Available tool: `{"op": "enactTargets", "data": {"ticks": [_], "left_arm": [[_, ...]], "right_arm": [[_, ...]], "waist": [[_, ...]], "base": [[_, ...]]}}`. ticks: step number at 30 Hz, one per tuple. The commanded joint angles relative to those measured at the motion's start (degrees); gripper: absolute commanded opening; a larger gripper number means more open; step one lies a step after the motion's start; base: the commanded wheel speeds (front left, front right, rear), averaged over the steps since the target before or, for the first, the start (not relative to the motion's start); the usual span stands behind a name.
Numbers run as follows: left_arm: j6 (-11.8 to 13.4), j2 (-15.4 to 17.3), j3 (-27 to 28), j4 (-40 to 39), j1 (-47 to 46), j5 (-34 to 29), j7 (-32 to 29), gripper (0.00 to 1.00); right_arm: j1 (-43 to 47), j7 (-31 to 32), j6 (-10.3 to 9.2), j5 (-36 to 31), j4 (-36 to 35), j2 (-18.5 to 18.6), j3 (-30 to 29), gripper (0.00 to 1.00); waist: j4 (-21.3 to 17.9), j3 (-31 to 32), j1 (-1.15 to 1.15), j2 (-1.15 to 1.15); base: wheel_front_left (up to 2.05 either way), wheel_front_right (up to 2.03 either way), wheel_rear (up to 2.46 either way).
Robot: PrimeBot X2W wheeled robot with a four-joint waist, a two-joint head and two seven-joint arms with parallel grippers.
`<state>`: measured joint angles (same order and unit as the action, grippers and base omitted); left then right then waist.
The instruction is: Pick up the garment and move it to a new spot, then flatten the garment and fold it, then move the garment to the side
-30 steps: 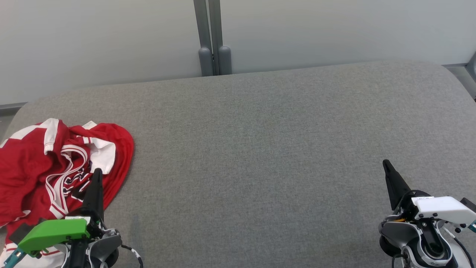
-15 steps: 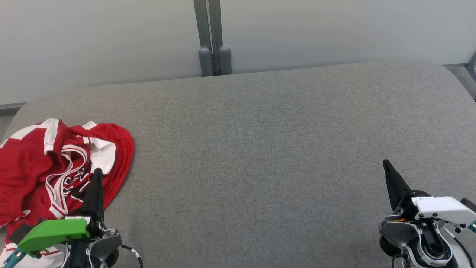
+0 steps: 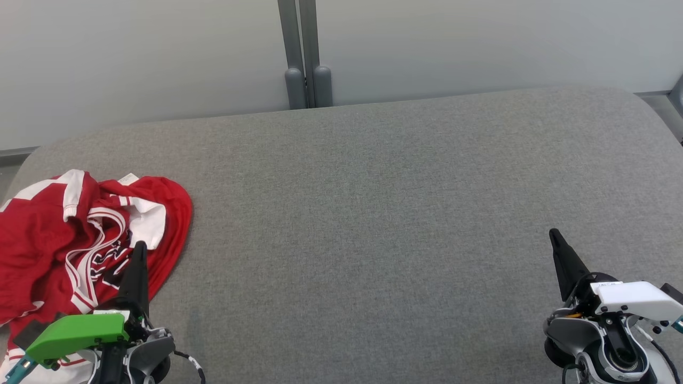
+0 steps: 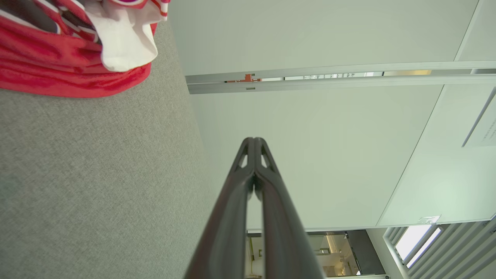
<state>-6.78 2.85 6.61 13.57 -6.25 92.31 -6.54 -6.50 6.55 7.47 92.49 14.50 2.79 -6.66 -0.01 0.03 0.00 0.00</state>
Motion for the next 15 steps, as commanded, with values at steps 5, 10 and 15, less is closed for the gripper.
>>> {"op": "enactTargets", "data": {"ticks": [5,10,15], "left_arm": [[0.0,-0.1,-0.1,0.3,0.2,0.0,0.1,1.0],[0.0,-0.3,-0.7,1.3,1.4,0.1,0.8,1.0],[-0.1,-0.3,-1.7,0.4,1.4,-0.1,2.3,1.0]], "right_arm": [[0.2,0.0,0.0,0.0,0.3,-0.1,0.1,1.0],[1.3,-0.4,-0.01,0.2,0.9,-0.4,0.6,1.0],[1.3,-1.7,-0.01,0.5,-0.6,-0.3,1.6,1.0]], "waist": [[0.0,0.0,0.0,0.0],[0.1,0.0,0.0,0.0],[0.2,0.0,0.0,0.0]], "base": [[0.0,0.0,0.0],[0.0,0.0,0.0],[0.0,0.0,0.0]]}}
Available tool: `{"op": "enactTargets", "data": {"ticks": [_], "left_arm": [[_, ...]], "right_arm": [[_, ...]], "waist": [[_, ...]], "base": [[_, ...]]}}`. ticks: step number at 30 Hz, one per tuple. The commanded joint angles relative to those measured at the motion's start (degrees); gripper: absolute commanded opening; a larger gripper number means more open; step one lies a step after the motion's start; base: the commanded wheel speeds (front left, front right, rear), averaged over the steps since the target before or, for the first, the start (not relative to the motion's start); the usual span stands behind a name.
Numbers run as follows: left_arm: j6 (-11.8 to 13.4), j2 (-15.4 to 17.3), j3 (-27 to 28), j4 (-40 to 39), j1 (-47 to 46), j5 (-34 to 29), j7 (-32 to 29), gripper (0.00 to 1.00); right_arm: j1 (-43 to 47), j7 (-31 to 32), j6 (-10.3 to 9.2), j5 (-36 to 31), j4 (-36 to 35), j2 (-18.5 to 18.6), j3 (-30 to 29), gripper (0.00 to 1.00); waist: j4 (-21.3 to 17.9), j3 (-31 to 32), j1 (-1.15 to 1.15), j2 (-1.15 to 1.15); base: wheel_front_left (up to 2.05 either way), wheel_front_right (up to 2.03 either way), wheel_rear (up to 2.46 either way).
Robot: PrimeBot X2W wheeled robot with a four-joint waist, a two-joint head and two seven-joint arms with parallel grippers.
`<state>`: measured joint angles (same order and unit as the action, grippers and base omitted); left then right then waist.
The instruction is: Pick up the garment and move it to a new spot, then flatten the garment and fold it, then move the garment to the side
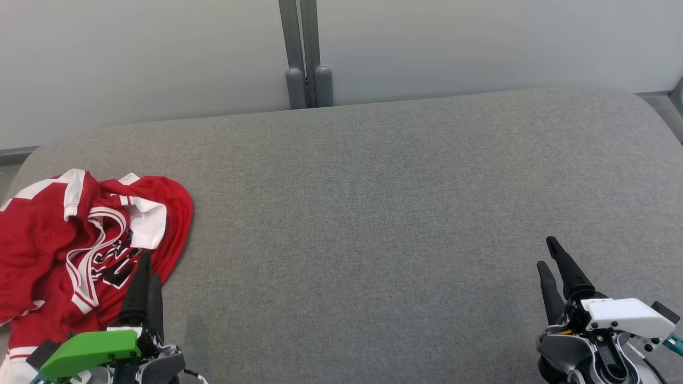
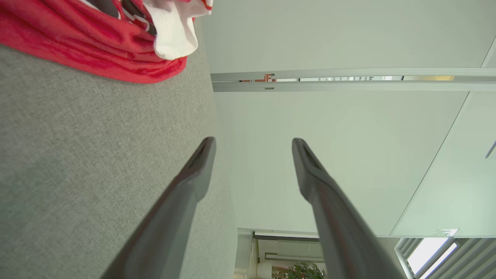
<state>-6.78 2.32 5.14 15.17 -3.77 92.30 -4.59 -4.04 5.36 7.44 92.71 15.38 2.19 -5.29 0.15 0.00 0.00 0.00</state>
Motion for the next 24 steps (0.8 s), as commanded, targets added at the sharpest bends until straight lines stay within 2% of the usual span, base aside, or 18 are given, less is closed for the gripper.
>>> {"op": "enactTargets", "data": {"ticks": [1,10,24], "left_arm": [[-0.1,0.2,-0.3,-1.5,-1.1,-0.3,0.7,1.0],[-0.2,0.3,-1.1,-3.6,-0.9,-4.2,3.0,1.0],[0.2,0.4,-2.1,-6.1,-0.7,-19.9,6.3,1.0]], "right_arm": [[-1.1,-0.7,0.02,0.3,-1.7,0.3,0.6,1.0],[-1.4,-2.7,0.02,-1.5,-4.4,0.7,2.6,1.0],[-2.3,-7.0,0.03,-9.5,-6.6,3.7,7.6,1.0]], "waist": [[0.0,0.0,0.0,0.0],[0.2,-0.1,0.0,0.0],[0.4,-0.2,0.0,0.0]], "base": [[0.0,0.0,0.0],[0.0,0.0,0.0],[0.0,0.0,0.0]]}}
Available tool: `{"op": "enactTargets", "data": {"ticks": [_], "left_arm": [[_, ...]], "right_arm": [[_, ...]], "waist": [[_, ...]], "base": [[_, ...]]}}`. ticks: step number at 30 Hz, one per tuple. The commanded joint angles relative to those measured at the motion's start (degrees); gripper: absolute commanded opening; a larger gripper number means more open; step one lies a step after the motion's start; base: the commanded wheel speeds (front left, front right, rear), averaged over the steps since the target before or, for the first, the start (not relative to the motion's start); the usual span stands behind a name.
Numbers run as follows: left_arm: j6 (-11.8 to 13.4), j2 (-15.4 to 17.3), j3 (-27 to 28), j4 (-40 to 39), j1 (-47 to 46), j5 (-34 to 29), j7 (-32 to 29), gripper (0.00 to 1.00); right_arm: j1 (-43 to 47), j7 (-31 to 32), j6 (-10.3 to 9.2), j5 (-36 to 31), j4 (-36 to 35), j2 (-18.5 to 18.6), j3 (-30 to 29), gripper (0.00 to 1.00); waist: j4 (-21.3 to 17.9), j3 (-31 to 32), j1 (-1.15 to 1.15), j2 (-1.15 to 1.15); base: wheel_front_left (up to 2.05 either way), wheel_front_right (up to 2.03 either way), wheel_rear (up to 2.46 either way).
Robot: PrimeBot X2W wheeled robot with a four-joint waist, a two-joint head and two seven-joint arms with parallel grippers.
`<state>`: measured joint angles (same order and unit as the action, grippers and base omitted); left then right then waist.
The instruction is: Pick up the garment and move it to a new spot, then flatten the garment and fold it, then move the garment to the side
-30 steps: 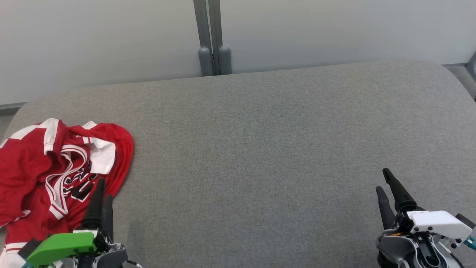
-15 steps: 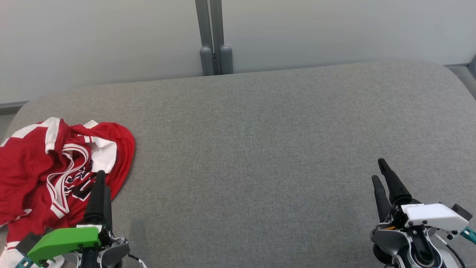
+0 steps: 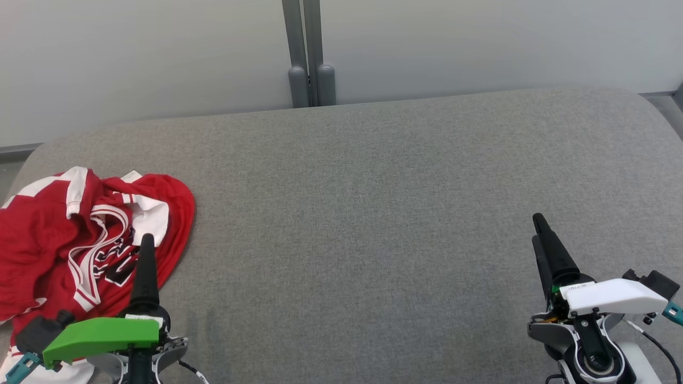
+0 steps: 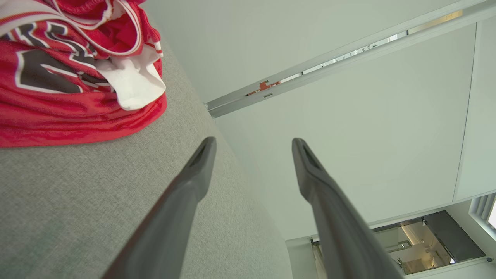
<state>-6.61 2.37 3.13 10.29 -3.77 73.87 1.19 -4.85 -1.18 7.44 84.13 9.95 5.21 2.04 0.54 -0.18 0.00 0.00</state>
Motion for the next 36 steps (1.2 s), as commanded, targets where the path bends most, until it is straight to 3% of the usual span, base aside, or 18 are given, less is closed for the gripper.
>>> {"op": "enactTargets", "data": {"ticks": [1,8,28,36], "left_arm": [[0.2,0.3,-0.3,-1.4,-0.7,-2.7,0.7,1.0],[0.9,0.4,-1.4,-2.6,-0.4,-9.1,2.1,1.0],[4.5,0.5,-5.1,-3.2,0.0,-34.1,5.8,1.0],[5.1,0.5,-6.0,-2.4,0.0,-39.8,7.1,1.0]], "right_arm": [[-1.6,-0.7,0.03,-1.9,-1.3,0.7,0.4,1.0],[-1.8,-2.1,0.03,-7.8,-2.4,0.8,1.0,1.0],[-2.5,-5.8,0.04,-33.1,-1.7,2.5,3.9,1.0],[-3.2,-7.1,0.04,-40.2,-0.6,2.7,5.4,1.0]], "waist": [[0.0,0.0,0.0,0.0],[0.1,0.0,0.0,0.0],[0.7,-0.2,0.0,0.0],[0.5,-0.2,0.0,0.0]], "base": [[0.0,0.0,0.0],[0.0,0.0,0.0],[0.0,0.0,0.0],[0.0,0.0,0.0]]}}
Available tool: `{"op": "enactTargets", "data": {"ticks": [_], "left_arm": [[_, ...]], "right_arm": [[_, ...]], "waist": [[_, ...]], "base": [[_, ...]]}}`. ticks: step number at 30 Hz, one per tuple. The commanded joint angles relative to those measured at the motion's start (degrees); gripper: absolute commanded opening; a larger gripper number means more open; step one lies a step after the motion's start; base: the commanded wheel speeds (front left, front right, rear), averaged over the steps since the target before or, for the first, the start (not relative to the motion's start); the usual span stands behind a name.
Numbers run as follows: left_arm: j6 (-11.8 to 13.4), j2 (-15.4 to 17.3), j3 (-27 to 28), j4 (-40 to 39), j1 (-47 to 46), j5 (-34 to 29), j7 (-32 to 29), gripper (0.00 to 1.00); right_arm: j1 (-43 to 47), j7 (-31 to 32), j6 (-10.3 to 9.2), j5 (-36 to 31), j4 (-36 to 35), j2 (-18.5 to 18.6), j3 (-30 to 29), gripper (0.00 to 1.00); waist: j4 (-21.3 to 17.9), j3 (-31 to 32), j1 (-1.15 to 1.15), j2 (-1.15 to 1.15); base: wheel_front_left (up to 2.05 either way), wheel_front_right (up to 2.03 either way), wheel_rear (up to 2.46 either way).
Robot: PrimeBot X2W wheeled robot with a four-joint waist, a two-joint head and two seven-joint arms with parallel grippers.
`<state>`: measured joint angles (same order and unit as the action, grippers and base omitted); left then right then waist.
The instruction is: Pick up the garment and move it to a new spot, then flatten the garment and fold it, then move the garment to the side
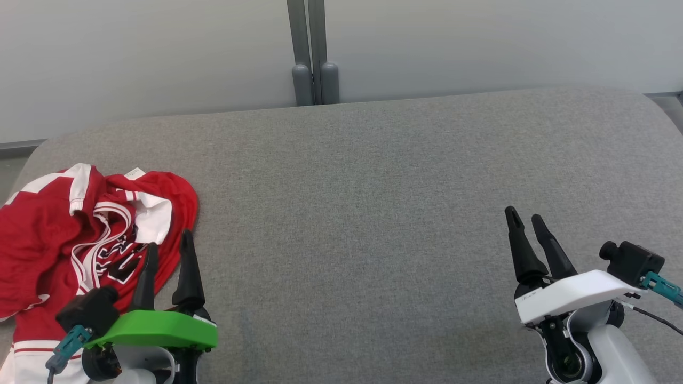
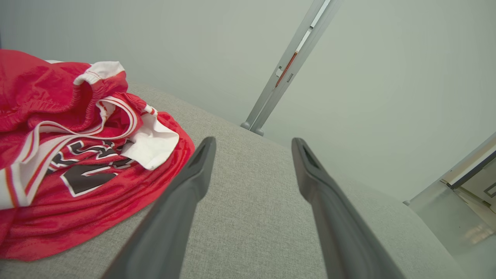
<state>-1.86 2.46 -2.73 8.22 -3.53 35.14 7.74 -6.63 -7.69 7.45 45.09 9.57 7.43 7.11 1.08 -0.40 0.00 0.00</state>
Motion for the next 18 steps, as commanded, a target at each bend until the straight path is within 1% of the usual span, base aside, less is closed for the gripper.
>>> {"op": "enactTargets", "data": {"ticks": [1,8,18], "left_arm": [[0.4,0.4,-0.2,-0.2,-0.2,-1.6,0.7,1.0],[0.3,0.5,-1.1,0.1,0.0,-5.4,1.7,1.0],[0.2,0.5,-1.8,-0.2,0.1,-10.4,3.1,1.0]], "right_arm": [[-1.5,-0.7,0.03,-1.9,-0.1,0.5,0.5,1.0],[-2.1,-1.7,0.04,-7.0,0.6,1.0,1.8,1.0],[-2.1,-3.1,0.04,-11.9,0.3,1.5,2.7,1.0]], "waist": [[0.0,0.0,0.0,0.0],[0.0,0.0,0.0,0.0],[0.3,0.1,0.0,0.0]], "base": [[0.0,0.0,0.0],[0.0,0.0,0.0],[0.0,0.0,0.0]]}}
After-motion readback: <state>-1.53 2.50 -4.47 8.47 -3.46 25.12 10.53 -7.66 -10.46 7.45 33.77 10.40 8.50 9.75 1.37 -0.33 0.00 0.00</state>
